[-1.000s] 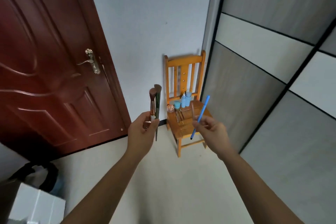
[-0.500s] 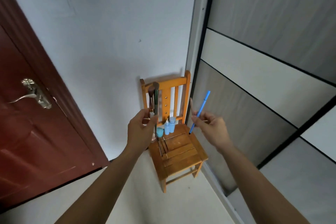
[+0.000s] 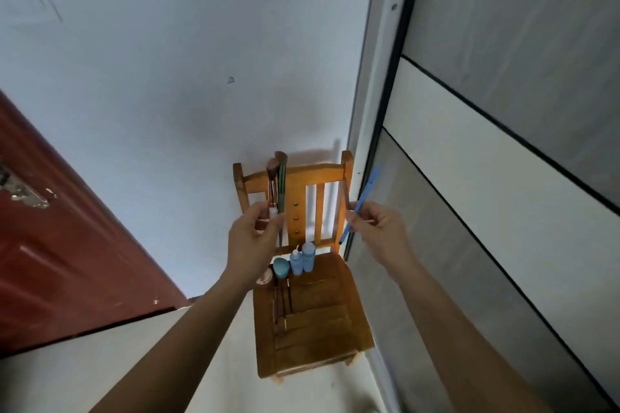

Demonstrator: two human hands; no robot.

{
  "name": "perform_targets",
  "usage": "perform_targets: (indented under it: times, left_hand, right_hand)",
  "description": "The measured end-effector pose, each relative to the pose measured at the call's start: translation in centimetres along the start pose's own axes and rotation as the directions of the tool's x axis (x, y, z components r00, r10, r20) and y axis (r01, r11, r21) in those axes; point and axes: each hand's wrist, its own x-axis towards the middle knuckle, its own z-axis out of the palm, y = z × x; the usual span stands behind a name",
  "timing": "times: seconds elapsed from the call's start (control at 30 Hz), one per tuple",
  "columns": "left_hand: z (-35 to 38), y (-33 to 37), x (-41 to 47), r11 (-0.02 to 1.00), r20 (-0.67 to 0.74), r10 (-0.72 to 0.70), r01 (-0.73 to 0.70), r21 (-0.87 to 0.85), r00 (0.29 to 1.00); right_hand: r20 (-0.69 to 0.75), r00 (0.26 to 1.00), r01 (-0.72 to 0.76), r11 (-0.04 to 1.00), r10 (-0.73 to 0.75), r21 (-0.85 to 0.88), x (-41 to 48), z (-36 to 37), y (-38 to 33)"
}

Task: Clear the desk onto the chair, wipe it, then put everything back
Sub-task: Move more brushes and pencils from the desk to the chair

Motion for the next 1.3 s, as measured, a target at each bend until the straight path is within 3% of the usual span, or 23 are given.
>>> perform_targets:
  times: [0.13, 0.4, 0.63, 0.93, 1.1, 1.3]
  left_hand:
    - [3.8, -0.3, 1.1, 0.996, -0.058, -0.085, 0.086, 0.026, 0.995]
    - [7.7, -5.4, 4.8, 0.974, -0.071, -0.204, 0.21, 0.085, 0.976]
    - [11.9, -17.8, 4.9, 0.926, 0.013, -0.371, 0.369, 0.08, 0.929]
    - [17.7, -35.6, 0.7, 0.762, 0.072, -0.647, 0.639, 0.111, 0.759]
    - [20.8, -43.1, 0.1, 0.694, 0.074, -0.717, 0.702, 0.161, 0.693]
    - [23.2, -48.5, 0.3, 0.683, 0.105, -0.722, 0.682, 0.261, 0.684]
  right_hand:
    - [0.104, 0.994, 0.017, 1.0, -0.018, 0.011, 5.6, -1.6, 1.7]
    - [0.212, 0.974, -0.084, 0.996, 0.085, -0.015, 11.1, 0.4, 7.8]
    - [0.281, 0.923, -0.251, 0.965, 0.263, -0.08, 11.9, 6.1, 19.5]
    - [0.313, 0.779, -0.508, 0.84, 0.543, -0.193, 10.2, 12.5, 37.2]
    - [0.349, 0.719, -0.525, 0.799, 0.601, -0.295, 10.3, 15.8, 44.6]
    - [0.363, 0.688, -0.467, 0.767, 0.628, -0.44, 11.3, 18.9, 49.3]
